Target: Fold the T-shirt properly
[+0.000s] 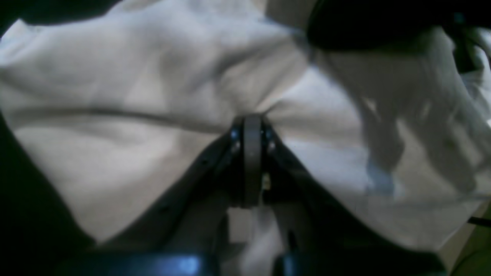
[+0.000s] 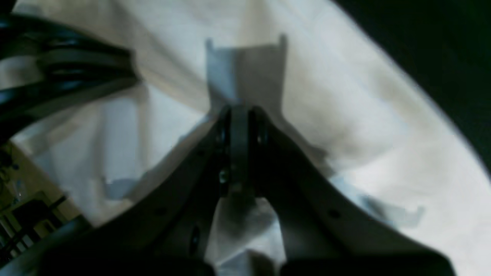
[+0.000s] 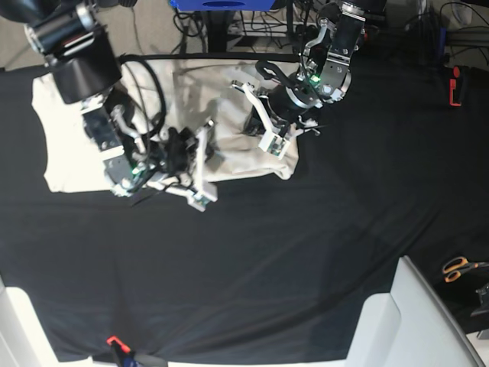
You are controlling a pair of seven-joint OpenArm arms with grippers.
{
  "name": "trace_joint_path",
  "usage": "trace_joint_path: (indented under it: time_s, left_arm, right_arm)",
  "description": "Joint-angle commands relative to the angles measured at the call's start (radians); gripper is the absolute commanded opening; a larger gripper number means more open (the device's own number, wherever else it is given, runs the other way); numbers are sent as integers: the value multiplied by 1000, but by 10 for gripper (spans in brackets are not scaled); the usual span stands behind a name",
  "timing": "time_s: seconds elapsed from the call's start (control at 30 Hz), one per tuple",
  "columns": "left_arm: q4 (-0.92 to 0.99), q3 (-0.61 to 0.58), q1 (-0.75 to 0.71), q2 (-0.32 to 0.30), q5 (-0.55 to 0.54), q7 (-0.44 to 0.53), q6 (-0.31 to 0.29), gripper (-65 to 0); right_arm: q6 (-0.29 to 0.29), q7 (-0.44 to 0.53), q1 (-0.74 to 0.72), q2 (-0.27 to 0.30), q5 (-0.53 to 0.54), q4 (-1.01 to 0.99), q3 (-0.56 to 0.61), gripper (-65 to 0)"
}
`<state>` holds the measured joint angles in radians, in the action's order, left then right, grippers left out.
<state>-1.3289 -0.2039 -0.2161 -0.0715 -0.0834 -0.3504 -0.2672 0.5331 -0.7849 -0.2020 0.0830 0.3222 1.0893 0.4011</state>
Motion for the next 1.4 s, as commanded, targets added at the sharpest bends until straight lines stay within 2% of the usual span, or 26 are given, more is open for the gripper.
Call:
trace_joint_path:
  time_s: [0.0,0.2,0.27,0.43,0.47,0.53,0.6,0.67,0.7,0.77,0.8,0.87,0.93,1.07,1.37]
  left_arm:
    - [4,2,-10,-18,30,-69,22,-650]
    - [-41,5,-18,-40,29,-69,22,-650]
    - [-73,7,-18,-46,24,-71,22,-650]
    - [-174,110,-38,-47,27,-78,24,-650]
    - [-205,146,-49,-47,29,-78,24,-650]
    - [-263,212,-73,-47,29,-78,21,-650]
    - [-327,281,-102,-60,26,-78,19,-650]
    - [-375,330,-142,-84,20,-78,18,-650]
    - [-392,350,-161,-95,20,-78,18,-650]
    - [-418,398,-210,-115,20,-72,18,-650]
    - [-430,427,-237,-121,20,-72,18,-650]
    - [-449,473,-276,-121,20,-72,18,-650]
    - [-453,519,-322,-121,20,-71,18,-650]
    - [-450,584,-374,-121,20,-69,16,-650]
    - [-439,624,-392,-121,20,-69,16,-650]
  right_arm:
    - [-5,12,-29,2,-5,-7,-3,-632]
    - [-11,18,-46,48,-7,-21,-4,-636]
    - [-11,51,-46,65,-7,-16,-4,-636]
    - [-12,55,8,203,-5,157,-29,-636]
    - [-12,48,39,228,-1,217,-81,-633]
    - [-12,31,114,242,-1,314,-225,-627]
    - [-3,23,184,238,1,388,-434,-609]
    - [14,22,226,219,7,414,-614,-563]
    - [45,18,237,209,18,412,-684,-515]
    - [144,-26,240,208,47,392,-807,-369]
    - [165,-60,238,208,65,375,-862,-270]
    - [165,-92,237,209,93,351,-945,-116]
    - [165,-112,237,209,117,325,-1006,-9]
    - [165,-141,206,209,128,200,-1037,0]
    - [165,-21,131,240,168,-142,-1037,0]
